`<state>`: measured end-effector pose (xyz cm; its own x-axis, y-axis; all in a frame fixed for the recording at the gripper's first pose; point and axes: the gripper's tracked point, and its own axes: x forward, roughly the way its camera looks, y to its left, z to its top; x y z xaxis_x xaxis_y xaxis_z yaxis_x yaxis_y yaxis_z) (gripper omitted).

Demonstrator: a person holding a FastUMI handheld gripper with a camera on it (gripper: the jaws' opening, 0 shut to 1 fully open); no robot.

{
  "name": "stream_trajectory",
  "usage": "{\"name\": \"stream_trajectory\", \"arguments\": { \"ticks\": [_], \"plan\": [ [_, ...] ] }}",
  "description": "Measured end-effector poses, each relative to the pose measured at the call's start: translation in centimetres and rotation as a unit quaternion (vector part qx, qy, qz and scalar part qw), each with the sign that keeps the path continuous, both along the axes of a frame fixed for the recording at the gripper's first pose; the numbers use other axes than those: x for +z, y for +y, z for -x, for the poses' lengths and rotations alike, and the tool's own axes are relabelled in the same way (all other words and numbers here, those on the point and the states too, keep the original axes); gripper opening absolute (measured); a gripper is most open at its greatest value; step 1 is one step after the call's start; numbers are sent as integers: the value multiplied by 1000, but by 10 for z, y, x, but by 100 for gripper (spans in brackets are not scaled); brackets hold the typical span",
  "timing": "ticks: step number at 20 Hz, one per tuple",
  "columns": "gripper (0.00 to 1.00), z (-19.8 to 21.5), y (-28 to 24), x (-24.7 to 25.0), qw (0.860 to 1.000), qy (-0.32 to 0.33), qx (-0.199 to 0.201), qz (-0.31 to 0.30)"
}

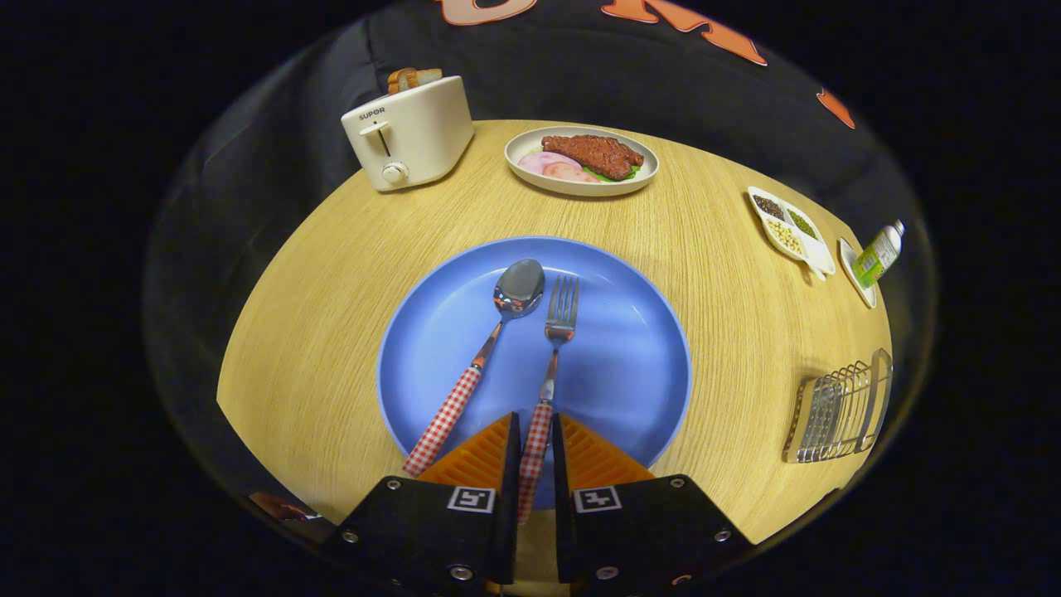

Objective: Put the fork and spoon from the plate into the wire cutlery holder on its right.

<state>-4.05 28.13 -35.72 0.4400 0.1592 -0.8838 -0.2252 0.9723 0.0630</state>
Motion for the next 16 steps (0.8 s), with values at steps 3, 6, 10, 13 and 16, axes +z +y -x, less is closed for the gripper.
{"name": "stream_trajectory", "arguments": {
  "ticks": [3, 6, 10, 13, 16],
  "plan": [
    [10, -2, -5, 2, 1000, 3, -17, -1],
    [7, -3, -16, 17, 999, 0, -42, -18],
    [7, -3, -49, 52, 997, -17, -73, -25],
    [7, -3, -85, 80, 994, -33, -99, -20],
    [7, 2, -126, 101, 991, -40, -126, -13]
  ]
}}
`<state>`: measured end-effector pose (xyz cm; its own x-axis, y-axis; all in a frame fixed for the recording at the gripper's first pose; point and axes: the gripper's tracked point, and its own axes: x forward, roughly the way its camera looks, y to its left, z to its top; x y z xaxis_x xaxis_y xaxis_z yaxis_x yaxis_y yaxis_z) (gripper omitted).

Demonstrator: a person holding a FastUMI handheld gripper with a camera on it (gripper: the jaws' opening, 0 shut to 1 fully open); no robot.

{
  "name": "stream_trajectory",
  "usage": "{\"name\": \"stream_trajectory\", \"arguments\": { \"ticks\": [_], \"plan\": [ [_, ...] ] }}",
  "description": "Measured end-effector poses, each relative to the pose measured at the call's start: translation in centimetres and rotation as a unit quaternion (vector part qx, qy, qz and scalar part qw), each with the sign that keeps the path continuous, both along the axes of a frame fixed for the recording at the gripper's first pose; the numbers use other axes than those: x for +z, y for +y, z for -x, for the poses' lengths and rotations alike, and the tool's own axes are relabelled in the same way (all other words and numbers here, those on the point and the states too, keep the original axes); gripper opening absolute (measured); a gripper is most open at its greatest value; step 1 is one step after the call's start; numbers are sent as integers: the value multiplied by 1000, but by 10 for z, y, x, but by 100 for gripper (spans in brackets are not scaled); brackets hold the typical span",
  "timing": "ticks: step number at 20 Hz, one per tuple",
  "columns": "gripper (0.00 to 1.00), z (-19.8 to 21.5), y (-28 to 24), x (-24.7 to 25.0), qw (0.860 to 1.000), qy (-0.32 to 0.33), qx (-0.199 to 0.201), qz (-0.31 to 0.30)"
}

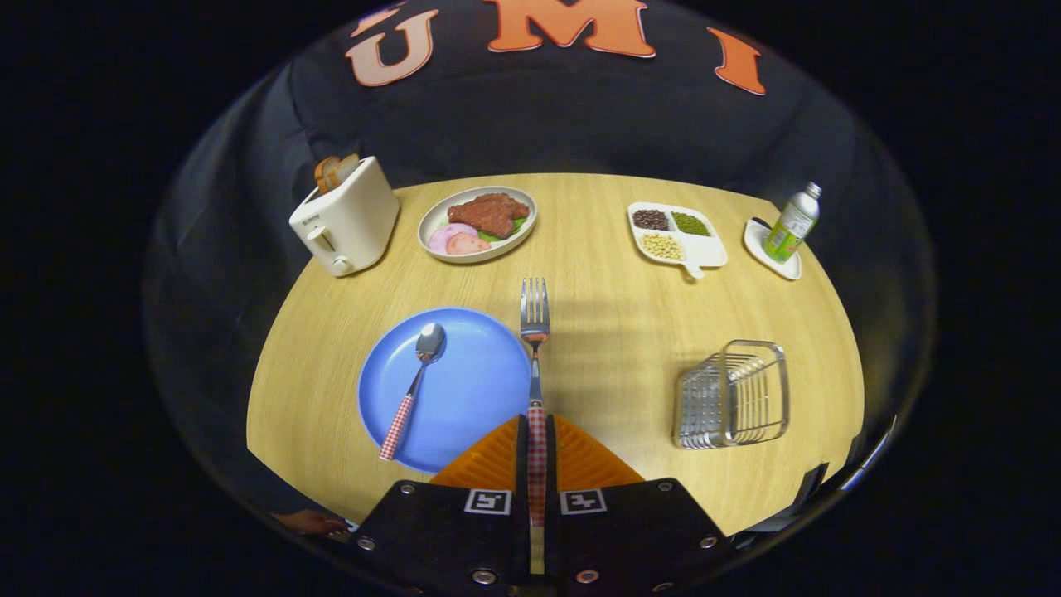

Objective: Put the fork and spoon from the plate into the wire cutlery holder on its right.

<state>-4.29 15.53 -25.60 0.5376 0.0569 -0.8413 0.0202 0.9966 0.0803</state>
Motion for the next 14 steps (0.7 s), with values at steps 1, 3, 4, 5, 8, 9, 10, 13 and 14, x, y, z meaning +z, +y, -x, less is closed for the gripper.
{"name": "stream_trajectory", "arguments": {
  "ticks": [1, 3, 4, 5, 8, 9, 10, 13, 14],
  "plan": [
    [7, 4, -14, 6, 1000, -1, -10, 3],
    [7, 10, -40, 16, 1000, 2, -26, 9],
    [7, 14, -52, 20, 999, 6, -33, 10],
    [7, 18, -66, 23, 999, 11, -40, 10],
    [7, 30, -100, 29, 998, 37, -48, 24],
    [7, 34, -108, 28, 997, 45, -48, 28],
    [7, 38, -114, 29, 997, 56, -46, 27],
    [7, 48, -127, 24, 995, 86, -44, 22],
    [7, 50, -132, 23, 994, 96, -42, 22]
  ]
}}
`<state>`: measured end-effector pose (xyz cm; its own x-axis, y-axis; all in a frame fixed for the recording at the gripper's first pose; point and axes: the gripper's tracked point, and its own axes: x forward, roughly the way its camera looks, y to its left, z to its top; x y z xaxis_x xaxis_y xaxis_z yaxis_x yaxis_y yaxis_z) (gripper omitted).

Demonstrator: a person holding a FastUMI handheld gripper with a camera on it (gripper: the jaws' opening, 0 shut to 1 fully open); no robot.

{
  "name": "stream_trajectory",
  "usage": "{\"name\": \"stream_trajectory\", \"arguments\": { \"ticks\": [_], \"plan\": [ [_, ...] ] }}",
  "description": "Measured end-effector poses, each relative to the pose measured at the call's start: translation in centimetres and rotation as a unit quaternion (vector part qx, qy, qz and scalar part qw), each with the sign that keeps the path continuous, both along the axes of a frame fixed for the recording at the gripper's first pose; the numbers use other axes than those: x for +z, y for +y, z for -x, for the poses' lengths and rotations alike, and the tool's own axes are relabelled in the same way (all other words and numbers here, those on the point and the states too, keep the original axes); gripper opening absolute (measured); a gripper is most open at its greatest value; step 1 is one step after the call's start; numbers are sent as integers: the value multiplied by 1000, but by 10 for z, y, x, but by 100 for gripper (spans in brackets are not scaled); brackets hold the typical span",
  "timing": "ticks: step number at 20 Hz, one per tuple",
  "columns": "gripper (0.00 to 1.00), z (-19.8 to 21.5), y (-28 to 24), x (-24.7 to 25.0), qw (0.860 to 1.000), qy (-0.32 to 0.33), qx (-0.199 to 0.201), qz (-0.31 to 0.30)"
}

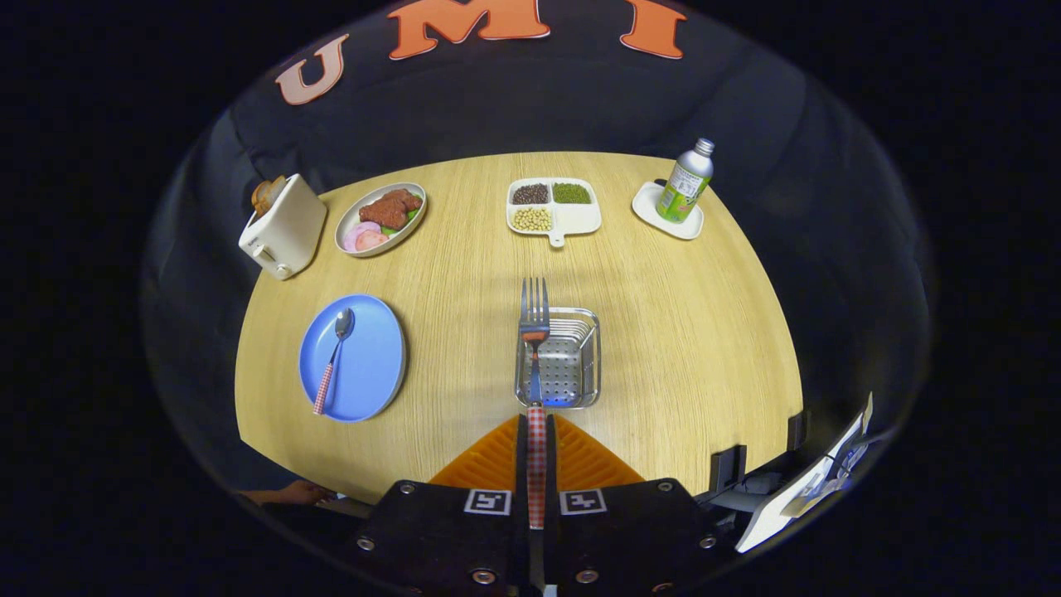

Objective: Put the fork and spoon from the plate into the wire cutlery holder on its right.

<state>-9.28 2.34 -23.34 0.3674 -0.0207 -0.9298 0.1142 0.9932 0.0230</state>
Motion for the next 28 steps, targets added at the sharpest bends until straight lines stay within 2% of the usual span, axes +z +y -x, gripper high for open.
{"name": "stream_trajectory", "arguments": {
  "ticks": [6, 14, 23, 28],
  "plan": [
    [7, 7, -11, -7, 996, 80, 38, -20],
    [7, 9, -22, -20, 975, 200, 87, -52],
    [8, -13, -22, -47, 954, 276, 89, -69],
    [9, -23, -19, -57, 950, 292, 75, -76]
  ]
}}
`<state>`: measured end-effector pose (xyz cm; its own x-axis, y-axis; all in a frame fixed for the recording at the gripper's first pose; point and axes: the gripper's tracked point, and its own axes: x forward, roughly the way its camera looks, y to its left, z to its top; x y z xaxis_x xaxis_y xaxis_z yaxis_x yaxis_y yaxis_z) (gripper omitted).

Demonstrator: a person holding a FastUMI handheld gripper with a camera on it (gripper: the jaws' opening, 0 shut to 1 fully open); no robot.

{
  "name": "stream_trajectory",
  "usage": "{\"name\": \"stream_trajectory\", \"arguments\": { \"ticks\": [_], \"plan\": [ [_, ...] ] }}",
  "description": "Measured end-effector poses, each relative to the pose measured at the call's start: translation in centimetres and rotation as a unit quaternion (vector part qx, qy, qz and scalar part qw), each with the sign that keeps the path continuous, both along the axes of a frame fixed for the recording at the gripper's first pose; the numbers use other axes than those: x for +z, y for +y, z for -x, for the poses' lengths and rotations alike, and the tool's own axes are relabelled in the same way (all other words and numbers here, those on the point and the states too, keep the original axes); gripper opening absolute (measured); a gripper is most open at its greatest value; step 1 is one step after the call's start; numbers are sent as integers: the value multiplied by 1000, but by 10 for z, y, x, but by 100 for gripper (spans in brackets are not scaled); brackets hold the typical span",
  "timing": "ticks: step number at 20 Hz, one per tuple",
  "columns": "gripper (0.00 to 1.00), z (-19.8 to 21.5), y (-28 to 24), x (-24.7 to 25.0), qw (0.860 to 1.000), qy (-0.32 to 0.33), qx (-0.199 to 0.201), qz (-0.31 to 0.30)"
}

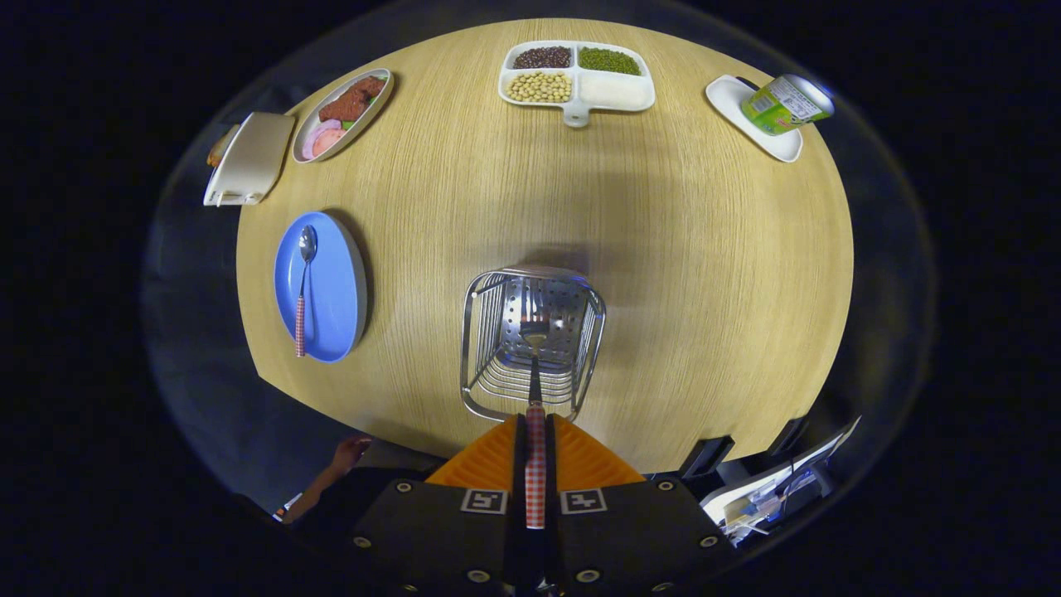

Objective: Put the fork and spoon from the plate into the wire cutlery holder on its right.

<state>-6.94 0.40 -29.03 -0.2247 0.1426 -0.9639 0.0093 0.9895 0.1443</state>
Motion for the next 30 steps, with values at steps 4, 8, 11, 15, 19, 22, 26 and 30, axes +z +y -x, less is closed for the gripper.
{"name": "stream_trajectory", "arguments": {
  "ticks": [4, 8, 11, 15, 19, 22, 26, 30],
  "plan": [
    [12, -13, -2, -2, 999, -33, -16, 14],
    [17, -31, 3, 10, 993, -94, -67, 14],
    [22, -50, 11, 26, 982, -171, -86, 11],
    [40, -62, 19, 44, 960, -258, -109, 21],
    [59, -76, 32, 64, 931, -337, -136, 20],
    [78, -87, 34, 78, 902, -399, -159, 30],
    [88, -102, 32, 99, 850, -492, -173, 68],
    [88, -112, 50, 129, 801, -570, -165, 82]
  ]
}}
